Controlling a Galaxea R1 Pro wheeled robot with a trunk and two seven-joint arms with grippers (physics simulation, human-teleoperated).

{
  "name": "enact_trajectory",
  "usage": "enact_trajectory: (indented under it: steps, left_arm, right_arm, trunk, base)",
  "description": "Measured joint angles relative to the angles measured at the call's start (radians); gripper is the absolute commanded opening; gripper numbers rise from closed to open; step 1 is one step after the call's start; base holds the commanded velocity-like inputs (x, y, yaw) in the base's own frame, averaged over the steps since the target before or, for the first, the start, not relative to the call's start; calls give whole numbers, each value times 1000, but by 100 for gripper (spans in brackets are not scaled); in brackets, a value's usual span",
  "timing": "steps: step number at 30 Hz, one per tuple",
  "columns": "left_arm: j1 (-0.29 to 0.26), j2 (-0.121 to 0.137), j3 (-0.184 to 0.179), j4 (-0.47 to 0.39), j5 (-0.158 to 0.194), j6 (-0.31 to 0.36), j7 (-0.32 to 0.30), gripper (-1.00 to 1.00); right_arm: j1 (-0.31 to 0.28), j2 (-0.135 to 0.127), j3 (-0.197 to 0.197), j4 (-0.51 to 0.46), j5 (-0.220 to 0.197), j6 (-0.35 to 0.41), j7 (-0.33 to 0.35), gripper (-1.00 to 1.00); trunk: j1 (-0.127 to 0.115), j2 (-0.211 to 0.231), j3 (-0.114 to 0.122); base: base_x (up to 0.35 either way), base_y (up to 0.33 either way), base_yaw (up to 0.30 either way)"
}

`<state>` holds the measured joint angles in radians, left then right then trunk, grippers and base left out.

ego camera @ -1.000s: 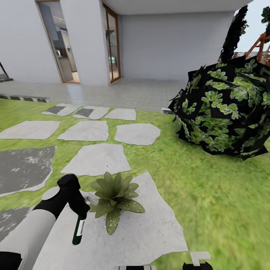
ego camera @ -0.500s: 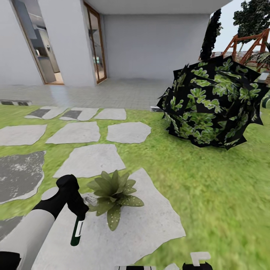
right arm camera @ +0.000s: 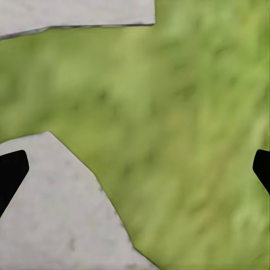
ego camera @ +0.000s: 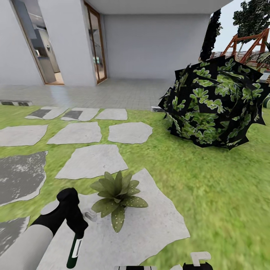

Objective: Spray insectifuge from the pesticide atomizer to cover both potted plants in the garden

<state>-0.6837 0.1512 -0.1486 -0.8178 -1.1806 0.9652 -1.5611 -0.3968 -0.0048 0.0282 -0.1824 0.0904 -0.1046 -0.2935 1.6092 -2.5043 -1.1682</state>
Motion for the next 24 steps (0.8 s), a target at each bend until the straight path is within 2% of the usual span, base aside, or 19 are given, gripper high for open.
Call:
enact_trajectory:
  steps: [12,18,24]
  left_arm:
    - [-22,-5,10,-8,11,7,0,-100]
    - [-16,-5,10,-7,12,4,0,-100]
    - [-17,-6,9,-8,10,5,0,-100]
  right_arm:
    - [0,0,0,0,0,1,0,100]
    - [0,0,0,0,0,3,0,100]
    - [0,0,0,0,0,3,0,100]
  trunk:
    - [0,0,0]
    - [0,0,0]
    - [0,0,0]
  base:
    - [0,0,-2]
    - [-13,14,-208]
    - [-186,187,-263]
